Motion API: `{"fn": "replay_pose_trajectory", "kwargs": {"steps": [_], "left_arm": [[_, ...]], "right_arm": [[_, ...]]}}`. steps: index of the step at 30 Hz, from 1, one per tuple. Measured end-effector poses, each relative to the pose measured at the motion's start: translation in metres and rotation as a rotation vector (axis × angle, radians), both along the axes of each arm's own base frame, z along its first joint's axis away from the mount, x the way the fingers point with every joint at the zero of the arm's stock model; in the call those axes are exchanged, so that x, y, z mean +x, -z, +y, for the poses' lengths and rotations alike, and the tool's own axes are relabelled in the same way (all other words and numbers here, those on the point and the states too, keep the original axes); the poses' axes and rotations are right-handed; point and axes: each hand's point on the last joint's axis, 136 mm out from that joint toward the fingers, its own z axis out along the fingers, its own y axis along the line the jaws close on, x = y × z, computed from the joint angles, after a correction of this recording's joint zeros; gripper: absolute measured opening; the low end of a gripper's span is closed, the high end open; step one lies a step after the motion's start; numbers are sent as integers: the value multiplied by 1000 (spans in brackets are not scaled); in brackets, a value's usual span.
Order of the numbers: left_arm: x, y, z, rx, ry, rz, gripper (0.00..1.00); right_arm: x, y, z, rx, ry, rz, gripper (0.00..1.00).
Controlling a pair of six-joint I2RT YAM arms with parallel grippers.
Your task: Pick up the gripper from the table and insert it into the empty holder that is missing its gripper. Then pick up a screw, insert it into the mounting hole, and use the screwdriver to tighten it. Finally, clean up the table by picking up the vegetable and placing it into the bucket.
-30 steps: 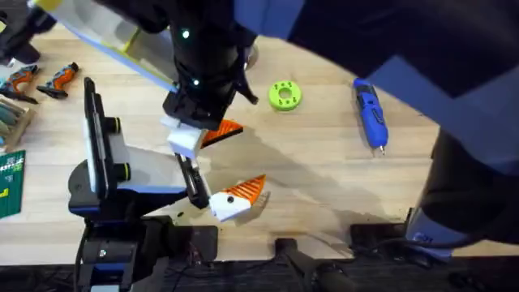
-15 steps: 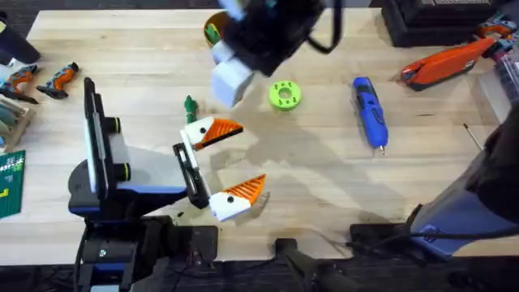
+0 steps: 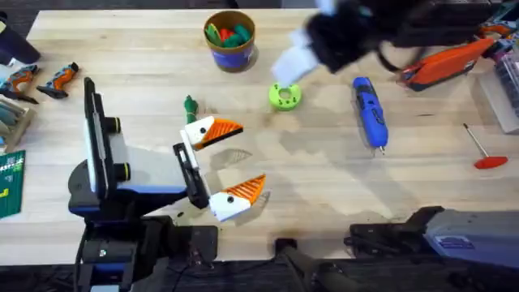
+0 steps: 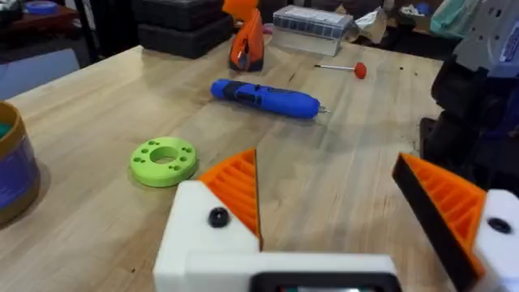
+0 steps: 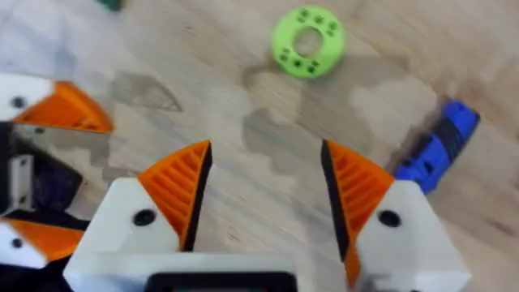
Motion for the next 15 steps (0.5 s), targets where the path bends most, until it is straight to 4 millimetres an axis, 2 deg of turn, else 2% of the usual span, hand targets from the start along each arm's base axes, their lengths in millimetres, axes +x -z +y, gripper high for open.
{"fn": "replay_pose_trajectory", "kwargs": {"steps": [5,8,11,15], "left_arm": [[0,0,0,0,0,0,985],[0,0,0,0,0,0,985],[0,0,0,0,0,0,985],[0,0,0,0,0,0,985]], "right_arm": [[-11,16,-65,9,191,13,789],[-18,21,-92,9,272,20,789],[-19,16,-114,29,362,0,789],[-21,-2,-139,64,458,-70,789]]}}
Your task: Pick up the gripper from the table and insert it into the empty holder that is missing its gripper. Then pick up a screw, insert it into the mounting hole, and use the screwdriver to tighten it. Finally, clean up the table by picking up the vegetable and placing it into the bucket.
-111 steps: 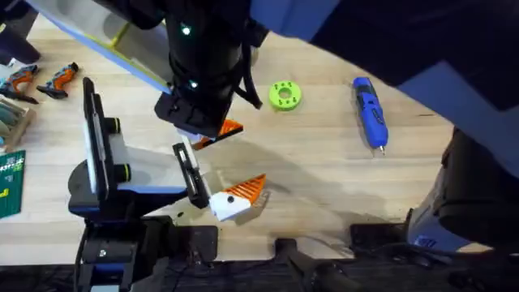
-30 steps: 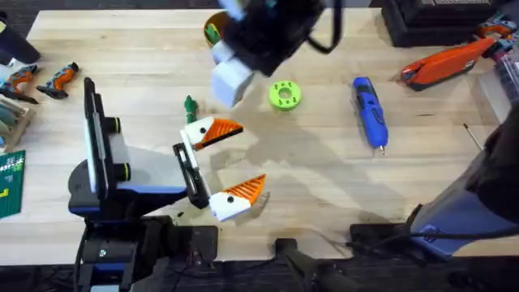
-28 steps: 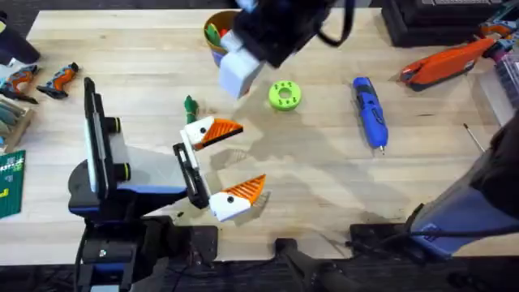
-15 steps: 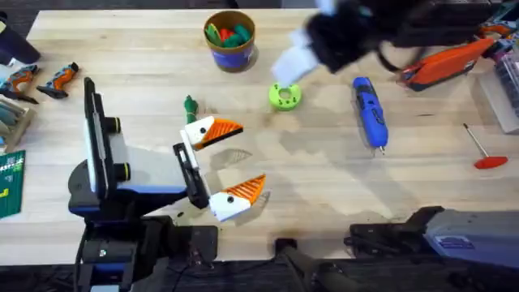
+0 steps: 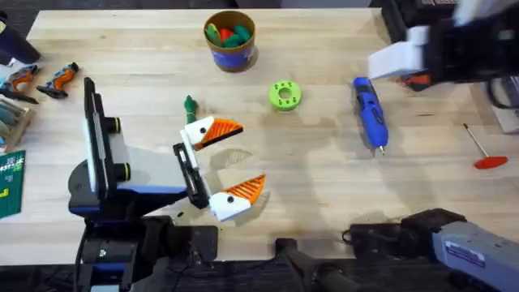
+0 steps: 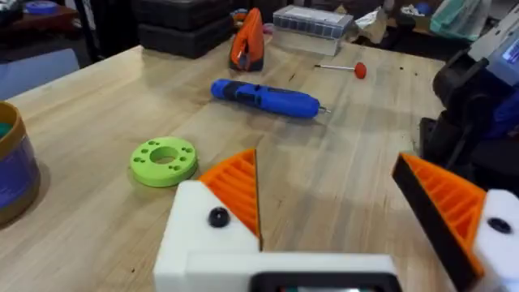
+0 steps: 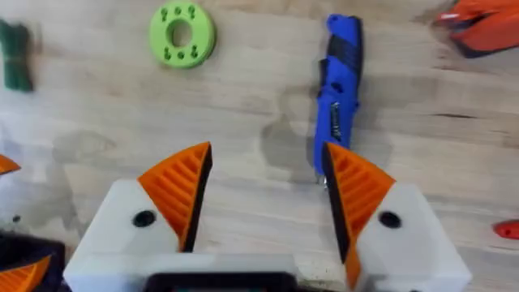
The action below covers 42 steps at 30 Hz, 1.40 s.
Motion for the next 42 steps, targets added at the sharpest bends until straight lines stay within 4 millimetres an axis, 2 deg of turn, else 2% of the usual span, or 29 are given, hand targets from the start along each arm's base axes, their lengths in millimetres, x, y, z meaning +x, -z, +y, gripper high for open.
{"fn": "replay_pose_trajectory", "kwargs": {"steps": [3,6,12,20,28,29,34,35,41,42], "left_arm": [[0,0,0,0,0,0,985],[0,0,0,0,0,0,985],[0,0,0,0,0,0,985],[0,0,0,0,0,0,985],[0,0,0,0,0,0,987],[0,0,0,-1,0,3,909],[0,0,0,0,0,0,116],[0,0,0,2,0,-4,35],[0,0,0,1,0,-3,7],[0,0,0,2,0,-4,6]], "right_arm": [[-5,-12,-15,10,52,-59,792],[-6,-11,-24,14,86,-88,792],[3,15,-27,16,122,-44,792],[23,34,-24,23,148,1,791],[34,63,-23,1,151,108,792],[35,66,-22,0,153,119,792],[38,77,-22,-10,154,158,791],[38,79,-23,-12,156,164,792],[44,84,-31,-25,162,159,796],[46,86,-33,-27,163,152,837]]}}
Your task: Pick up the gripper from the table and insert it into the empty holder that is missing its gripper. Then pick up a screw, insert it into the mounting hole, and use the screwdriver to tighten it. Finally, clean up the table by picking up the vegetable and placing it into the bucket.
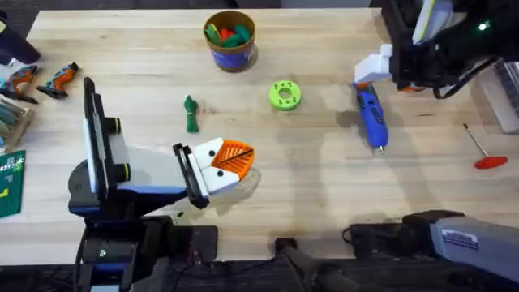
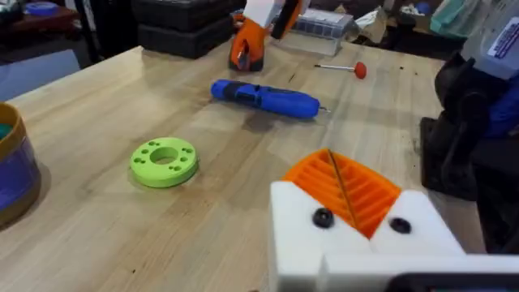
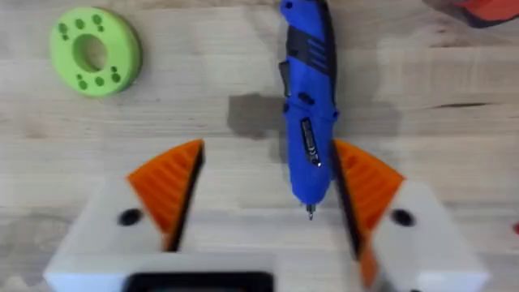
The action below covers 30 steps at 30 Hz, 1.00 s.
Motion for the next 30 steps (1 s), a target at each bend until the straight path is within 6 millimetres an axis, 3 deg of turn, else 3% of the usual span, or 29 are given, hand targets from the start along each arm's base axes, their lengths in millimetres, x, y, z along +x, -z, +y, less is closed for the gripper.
{"fn": "replay_pose_trajectory", "kwargs": {"steps": [2,3,9,14,24,30], "left_arm": [[0,0,0,0,0,0,6],[0,0,0,0,0,0,6],[0,0,0,0,0,0,6],[0,0,0,0,0,0,6],[0,0,0,0,0,0,6],[0,0,0,0,0,0,6]], "right_arm": [[2,7,-4,-7,-1,-3,970],[1,12,-6,-10,0,2,984],[-2,37,-20,-31,1,21,989],[16,47,-38,-62,2,-4,991],[36,77,-39,-95,-89,29,991],[35,105,-39,-99,-122,121,992]]}}
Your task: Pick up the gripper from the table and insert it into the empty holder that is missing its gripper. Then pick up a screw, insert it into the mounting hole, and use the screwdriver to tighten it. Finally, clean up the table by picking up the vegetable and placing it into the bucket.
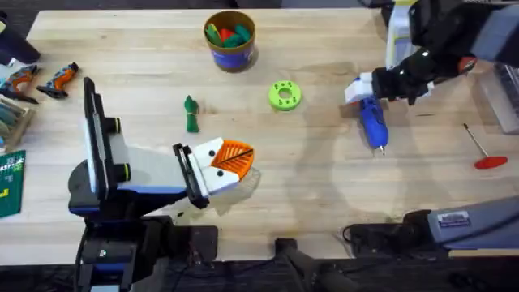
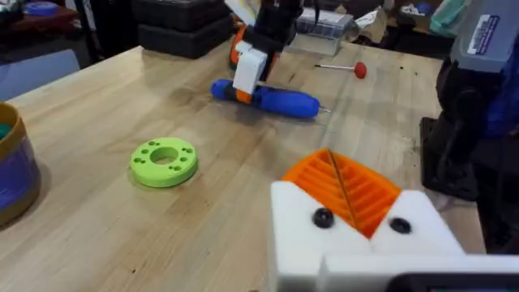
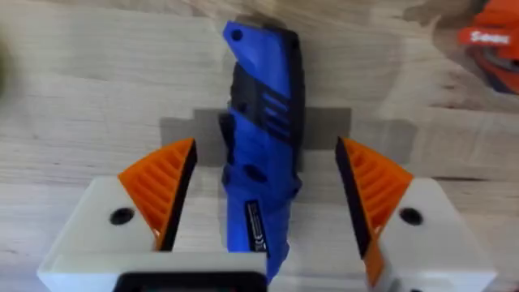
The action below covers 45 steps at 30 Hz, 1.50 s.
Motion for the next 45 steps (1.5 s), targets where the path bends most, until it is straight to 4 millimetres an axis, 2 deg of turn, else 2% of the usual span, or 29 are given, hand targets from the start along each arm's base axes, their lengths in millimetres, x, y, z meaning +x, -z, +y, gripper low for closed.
{"fn": "replay_pose_trajectory", "kwargs": {"steps": [7,12,17,22,24,25,29,30,36,39,42,45], "left_arm": [[0,0,0,0,0,0,6],[0,0,0,0,0,0,6],[0,0,0,0,0,0,6],[0,0,0,0,0,0,6],[0,0,0,0,0,0,6],[0,0,0,0,0,0,6],[0,0,0,0,0,0,6],[0,0,0,0,0,0,6],[0,0,0,0,0,0,6],[0,0,0,0,0,0,6],[0,0,0,0,0,0,6],[0,0,0,0,0,0,6]], "right_arm": [[9,23,-5,-27,-9,67,988],[12,25,-9,-54,-6,61,979],[14,25,-8,-48,-23,56,886],[17,27,-5,-38,-46,57,834],[17,28,-3,-31,-57,55,729],[18,27,-2,-29,-60,51,619],[21,28,-2,-36,-68,45,69],[21,29,-2,-34,-65,46,30],[20,28,-2,-34,-65,48,27],[19,22,0,-34,-70,42,27],[22,0,5,-36,-82,-21,27],[31,-37,13,-38,-103,-130,27]]}}
